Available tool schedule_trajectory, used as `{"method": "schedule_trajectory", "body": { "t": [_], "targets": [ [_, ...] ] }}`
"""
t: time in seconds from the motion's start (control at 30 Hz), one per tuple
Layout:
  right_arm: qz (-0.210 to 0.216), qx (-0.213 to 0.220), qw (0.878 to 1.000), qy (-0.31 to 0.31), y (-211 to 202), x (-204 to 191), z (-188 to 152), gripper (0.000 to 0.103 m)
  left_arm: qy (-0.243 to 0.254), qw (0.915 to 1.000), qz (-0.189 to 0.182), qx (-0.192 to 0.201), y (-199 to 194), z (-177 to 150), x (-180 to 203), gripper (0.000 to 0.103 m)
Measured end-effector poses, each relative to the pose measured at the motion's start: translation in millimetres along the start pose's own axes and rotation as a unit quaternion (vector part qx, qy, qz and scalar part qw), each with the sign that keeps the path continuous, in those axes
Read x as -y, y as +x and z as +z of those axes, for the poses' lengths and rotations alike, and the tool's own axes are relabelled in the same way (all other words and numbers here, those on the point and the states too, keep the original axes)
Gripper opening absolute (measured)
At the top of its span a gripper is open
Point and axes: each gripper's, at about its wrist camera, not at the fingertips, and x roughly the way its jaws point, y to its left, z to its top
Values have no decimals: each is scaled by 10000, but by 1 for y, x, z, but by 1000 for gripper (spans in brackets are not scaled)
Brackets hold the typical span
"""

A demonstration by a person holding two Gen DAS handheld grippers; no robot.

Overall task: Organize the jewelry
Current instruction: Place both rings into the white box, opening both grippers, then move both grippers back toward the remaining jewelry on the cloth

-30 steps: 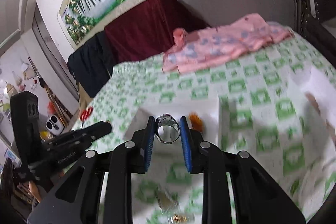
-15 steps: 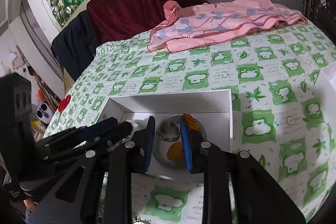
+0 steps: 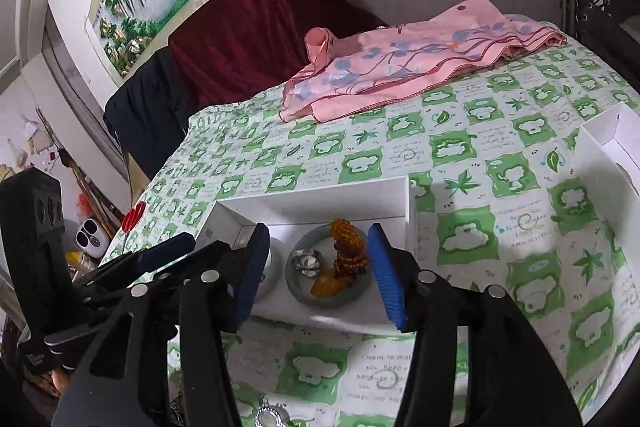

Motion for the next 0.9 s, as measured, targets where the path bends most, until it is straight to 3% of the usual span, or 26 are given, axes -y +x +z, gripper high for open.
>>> {"method": "schedule_trajectory", "body": {
  "t": [0.07, 0.43, 0.63, 0.9],
  "targets": [
    [-51, 47, 9999, -84, -5, -4, -3, 50, -23, 9998, 165, 93, -7, -3, -1, 77],
    [-198, 105, 9991, -349, -37, -13, -39, 55, -412, 9989, 192, 117, -52, -40, -30, 78],
    [-281, 95, 9986, -440, -59, -12, -68, 62, -94, 9996, 246, -89, -72, -81, -23, 79],
    [-217, -41, 9987, -458, -69, -13, -87, 65, 715, 9960, 78, -523, -79, -123, 3, 83]
  ]
}}
